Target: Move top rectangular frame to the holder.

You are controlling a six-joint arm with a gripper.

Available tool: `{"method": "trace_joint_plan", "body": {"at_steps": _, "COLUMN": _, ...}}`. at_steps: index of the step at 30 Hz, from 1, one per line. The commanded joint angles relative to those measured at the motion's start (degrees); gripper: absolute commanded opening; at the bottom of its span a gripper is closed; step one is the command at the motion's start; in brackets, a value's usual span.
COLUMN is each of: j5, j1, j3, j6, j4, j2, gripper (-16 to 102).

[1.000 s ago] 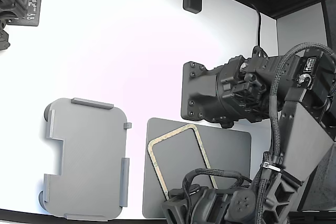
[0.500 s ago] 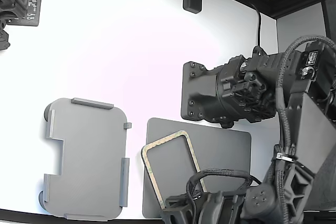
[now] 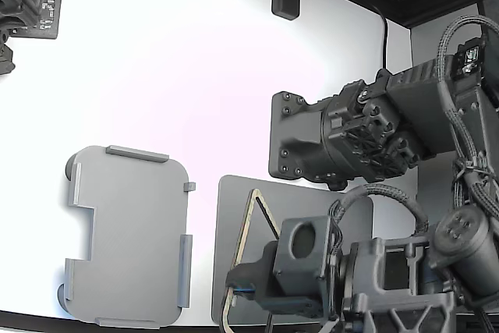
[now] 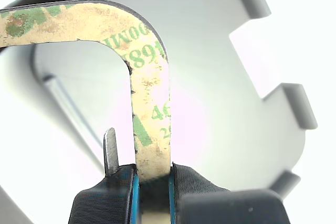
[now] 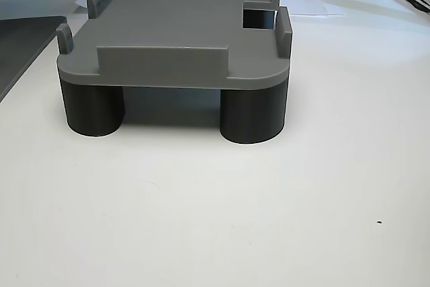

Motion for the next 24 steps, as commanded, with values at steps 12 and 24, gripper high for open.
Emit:
{"method": "trace_joint_plan", "body": {"at_steps": 12, "j5": 8.8, "j1": -7.9, "j3": -1.9, "j6": 17.1, "j4": -0.9, "j2": 6.6, "gripper": -12}}
{"method": "trace_joint_plan", "body": {"at_steps": 24, "j5": 6.2, "j1": -14.8, "j3": -2.7, "j6": 59.8, "j4": -2.7, "j2": 7.9, "gripper": -12}}
